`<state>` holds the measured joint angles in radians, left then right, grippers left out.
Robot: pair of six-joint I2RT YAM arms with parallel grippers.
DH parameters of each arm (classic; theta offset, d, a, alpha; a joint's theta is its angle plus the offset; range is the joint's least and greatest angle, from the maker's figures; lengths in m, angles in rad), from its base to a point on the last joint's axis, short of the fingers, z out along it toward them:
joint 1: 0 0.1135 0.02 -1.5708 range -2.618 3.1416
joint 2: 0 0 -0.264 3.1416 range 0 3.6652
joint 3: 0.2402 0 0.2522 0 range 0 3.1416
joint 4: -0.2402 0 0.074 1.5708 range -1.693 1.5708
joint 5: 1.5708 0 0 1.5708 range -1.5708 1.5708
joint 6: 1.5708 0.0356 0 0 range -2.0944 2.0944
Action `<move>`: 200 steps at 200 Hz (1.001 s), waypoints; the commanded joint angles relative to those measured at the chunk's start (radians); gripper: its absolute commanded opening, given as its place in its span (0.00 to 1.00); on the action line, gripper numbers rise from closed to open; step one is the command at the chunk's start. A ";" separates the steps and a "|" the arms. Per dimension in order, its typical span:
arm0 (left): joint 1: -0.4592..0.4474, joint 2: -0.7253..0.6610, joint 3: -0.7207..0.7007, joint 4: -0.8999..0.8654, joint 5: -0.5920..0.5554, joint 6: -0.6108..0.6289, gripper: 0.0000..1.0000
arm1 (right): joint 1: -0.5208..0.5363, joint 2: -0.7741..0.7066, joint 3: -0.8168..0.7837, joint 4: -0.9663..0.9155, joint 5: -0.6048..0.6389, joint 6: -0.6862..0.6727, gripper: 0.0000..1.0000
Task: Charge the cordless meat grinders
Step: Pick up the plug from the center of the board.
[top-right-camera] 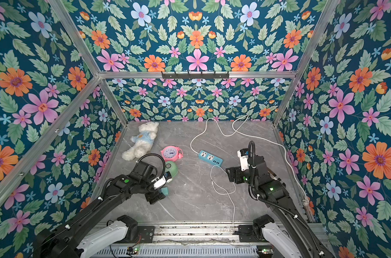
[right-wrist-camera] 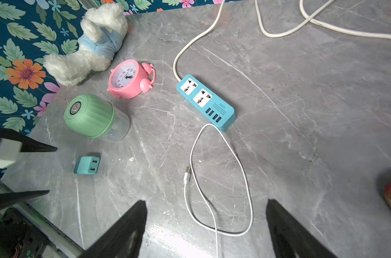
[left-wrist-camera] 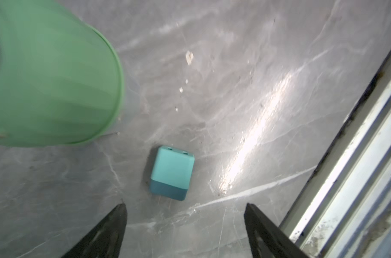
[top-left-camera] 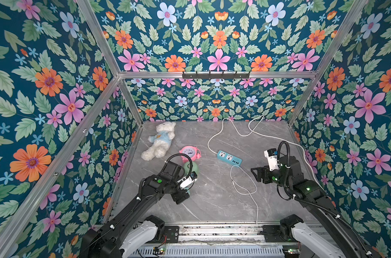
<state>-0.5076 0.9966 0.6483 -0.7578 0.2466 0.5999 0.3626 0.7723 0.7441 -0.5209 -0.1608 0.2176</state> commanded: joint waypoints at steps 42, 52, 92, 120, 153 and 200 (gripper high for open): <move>0.001 0.056 -0.111 0.206 -0.119 0.225 0.86 | -0.001 -0.016 0.024 -0.038 0.021 -0.031 0.86; 0.001 0.077 -0.118 0.214 -0.118 0.238 0.85 | 0.000 -0.022 0.020 -0.040 0.023 -0.029 0.86; 0.016 0.136 -0.128 0.248 -0.116 0.245 0.78 | 0.000 -0.034 0.019 -0.049 0.029 -0.012 0.86; 0.037 0.175 -0.114 0.243 -0.083 0.265 0.76 | 0.000 -0.031 0.019 -0.049 0.027 -0.014 0.86; 0.077 0.231 -0.082 0.190 -0.002 0.287 0.68 | 0.000 -0.031 0.018 -0.051 0.027 -0.009 0.86; 0.093 0.273 -0.061 0.161 0.029 0.317 0.46 | 0.000 -0.055 0.003 -0.059 0.038 0.000 0.86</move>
<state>-0.4183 1.2633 0.5789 -0.5571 0.2348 0.8742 0.3626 0.7258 0.7498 -0.5724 -0.1371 0.2073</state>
